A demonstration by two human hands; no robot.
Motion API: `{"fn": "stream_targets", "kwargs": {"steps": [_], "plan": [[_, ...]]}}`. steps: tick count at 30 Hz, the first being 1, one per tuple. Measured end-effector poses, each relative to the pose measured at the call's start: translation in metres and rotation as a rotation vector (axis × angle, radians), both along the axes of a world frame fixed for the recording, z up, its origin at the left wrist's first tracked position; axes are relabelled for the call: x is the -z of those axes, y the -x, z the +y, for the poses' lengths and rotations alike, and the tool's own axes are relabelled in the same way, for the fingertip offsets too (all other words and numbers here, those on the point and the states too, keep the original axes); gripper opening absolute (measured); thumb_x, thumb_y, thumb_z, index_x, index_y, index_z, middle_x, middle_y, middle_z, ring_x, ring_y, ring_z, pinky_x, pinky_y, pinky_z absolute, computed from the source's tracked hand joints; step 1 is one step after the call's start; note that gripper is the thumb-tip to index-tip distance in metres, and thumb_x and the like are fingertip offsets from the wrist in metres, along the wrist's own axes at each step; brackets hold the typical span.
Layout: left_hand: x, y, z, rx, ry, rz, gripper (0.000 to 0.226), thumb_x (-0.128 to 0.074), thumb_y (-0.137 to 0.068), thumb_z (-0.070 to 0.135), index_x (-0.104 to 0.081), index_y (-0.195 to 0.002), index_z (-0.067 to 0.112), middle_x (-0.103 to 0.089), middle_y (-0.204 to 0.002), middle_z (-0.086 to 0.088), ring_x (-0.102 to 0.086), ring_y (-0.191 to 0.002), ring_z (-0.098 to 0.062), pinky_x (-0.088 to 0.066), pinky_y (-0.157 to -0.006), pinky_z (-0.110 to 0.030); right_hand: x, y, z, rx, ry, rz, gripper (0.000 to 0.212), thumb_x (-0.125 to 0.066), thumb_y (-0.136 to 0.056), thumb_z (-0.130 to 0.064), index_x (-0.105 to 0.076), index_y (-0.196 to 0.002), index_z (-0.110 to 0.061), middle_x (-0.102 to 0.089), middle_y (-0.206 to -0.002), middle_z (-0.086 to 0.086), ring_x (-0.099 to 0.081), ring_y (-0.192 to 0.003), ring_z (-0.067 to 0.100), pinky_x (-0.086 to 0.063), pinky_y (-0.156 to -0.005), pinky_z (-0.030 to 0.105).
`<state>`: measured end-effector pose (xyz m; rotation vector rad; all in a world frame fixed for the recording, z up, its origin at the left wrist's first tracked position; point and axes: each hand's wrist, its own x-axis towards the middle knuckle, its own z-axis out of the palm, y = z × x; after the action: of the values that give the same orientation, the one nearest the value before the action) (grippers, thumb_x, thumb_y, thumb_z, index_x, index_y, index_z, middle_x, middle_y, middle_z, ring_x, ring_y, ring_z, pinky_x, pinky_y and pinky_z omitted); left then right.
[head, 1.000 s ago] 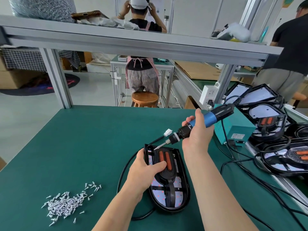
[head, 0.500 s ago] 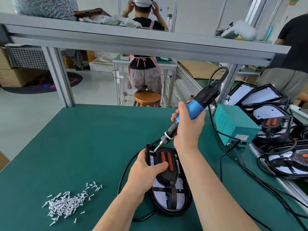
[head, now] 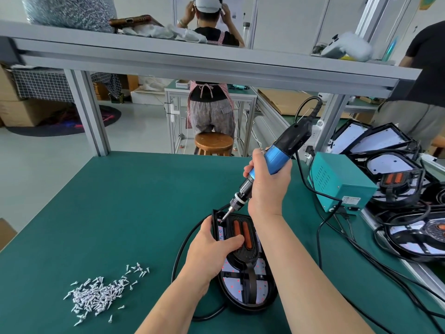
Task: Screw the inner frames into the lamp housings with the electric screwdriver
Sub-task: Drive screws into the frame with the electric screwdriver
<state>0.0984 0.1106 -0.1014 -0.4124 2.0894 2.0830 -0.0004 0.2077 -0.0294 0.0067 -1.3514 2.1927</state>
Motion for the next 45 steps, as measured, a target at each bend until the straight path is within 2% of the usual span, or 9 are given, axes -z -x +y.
{"fn": "stream_targets", "kwargs": {"steps": [4, 10, 17, 22, 27, 33, 38, 42, 45], "plan": [[0.002, 0.000, 0.000, 0.004, 0.000, 0.002, 0.087, -0.082, -0.050, 0.045, -0.055, -0.132, 0.035, -0.077, -0.107, 0.008, -0.072, -0.104, -0.024, -0.053, -0.101, -0.047, 0.000, -0.001, -0.004, -0.019, -0.028, 0.035, 0.026, -0.069, -0.088, -0.014, -0.051, -0.106, -0.010, -0.057, -0.076, 0.003, -0.058, -0.053, 0.015, -0.050, -0.055, 0.027], [0.000, 0.000, 0.000, 0.000, 0.007, -0.014, 0.101, -0.081, -0.049, 0.049, -0.046, -0.143, 0.036, -0.073, -0.120, 0.003, -0.069, -0.112, -0.027, -0.051, -0.103, -0.046, -0.002, -0.004, -0.011, -0.049, -0.104, 0.091, 0.027, -0.070, -0.086, -0.018, -0.052, -0.105, -0.016, -0.059, -0.072, -0.009, -0.058, -0.053, 0.017, -0.051, -0.056, 0.027], [0.003, 0.001, -0.001, 0.010, 0.026, -0.008, 0.065, -0.080, -0.060, 0.040, -0.058, -0.121, 0.042, -0.077, -0.104, 0.010, -0.073, -0.101, -0.021, -0.055, -0.099, -0.045, 0.001, -0.005, -0.014, -0.037, -0.149, 0.094, 0.042, -0.072, -0.081, -0.027, -0.053, -0.116, -0.014, -0.061, -0.083, 0.004, -0.060, -0.055, 0.019, -0.052, -0.057, 0.027], [0.001, -0.002, -0.001, -0.004, 0.022, 0.004, 0.079, -0.081, -0.059, 0.043, -0.054, -0.134, 0.037, -0.076, -0.109, 0.010, -0.072, -0.106, -0.022, -0.054, -0.100, -0.045, 0.002, -0.004, -0.014, -0.021, -0.155, 0.087, 0.037, -0.069, -0.081, -0.023, -0.053, -0.115, -0.018, -0.060, -0.080, 0.008, -0.059, -0.053, 0.018, -0.051, -0.055, 0.025], [-0.002, -0.002, 0.002, -0.010, -0.006, -0.007, 0.099, -0.083, -0.057, 0.044, -0.045, -0.147, 0.029, -0.071, -0.126, 0.004, -0.066, -0.117, -0.026, -0.050, -0.106, -0.046, 0.002, -0.004, -0.012, 0.013, -0.175, 0.078, 0.028, -0.067, -0.083, -0.017, -0.053, -0.107, -0.021, -0.058, -0.075, 0.012, -0.057, -0.050, 0.015, -0.049, -0.051, 0.022], [0.001, -0.002, 0.000, -0.005, 0.013, 0.009, 0.090, -0.082, -0.058, 0.044, -0.050, -0.141, 0.034, -0.074, -0.117, 0.007, -0.070, -0.110, -0.025, -0.052, -0.102, -0.046, 0.001, -0.003, -0.016, 0.005, -0.189, 0.086, 0.028, -0.067, -0.081, -0.017, -0.054, -0.106, -0.020, -0.058, -0.074, 0.013, -0.056, -0.049, 0.014, -0.050, -0.053, 0.021], [0.004, 0.001, 0.000, -0.010, 0.024, 0.017, 0.089, -0.082, -0.058, 0.043, -0.050, -0.141, 0.033, -0.072, -0.122, 0.005, -0.068, -0.114, -0.027, -0.051, -0.104, -0.046, 0.000, -0.001, -0.014, 0.018, -0.185, 0.083, 0.028, -0.066, -0.080, -0.017, -0.054, -0.104, -0.019, -0.060, -0.068, -0.005, -0.056, -0.049, 0.014, -0.049, -0.050, 0.022], [0.008, 0.003, -0.001, 0.000, 0.038, 0.024, 0.068, -0.081, -0.062, 0.039, -0.058, -0.126, 0.045, -0.076, -0.110, 0.011, -0.072, -0.106, -0.021, -0.053, -0.101, -0.045, -0.001, -0.002, -0.016, 0.004, -0.201, 0.089, 0.022, -0.067, -0.080, -0.014, -0.052, -0.095, -0.021, -0.057, -0.064, -0.012, -0.055, -0.047, 0.014, -0.047, -0.049, 0.021], [0.010, 0.003, -0.002, -0.001, 0.056, 0.031, 0.050, -0.081, -0.063, 0.038, -0.058, -0.093, 0.070, -0.077, -0.101, 0.017, -0.074, -0.099, -0.014, -0.055, -0.098, -0.041, -0.001, -0.003, -0.020, -0.021, -0.201, 0.092, 0.021, -0.067, -0.081, -0.012, -0.051, -0.091, -0.021, -0.055, -0.062, -0.007, -0.053, -0.046, 0.014, -0.047, -0.049, 0.021]]}}
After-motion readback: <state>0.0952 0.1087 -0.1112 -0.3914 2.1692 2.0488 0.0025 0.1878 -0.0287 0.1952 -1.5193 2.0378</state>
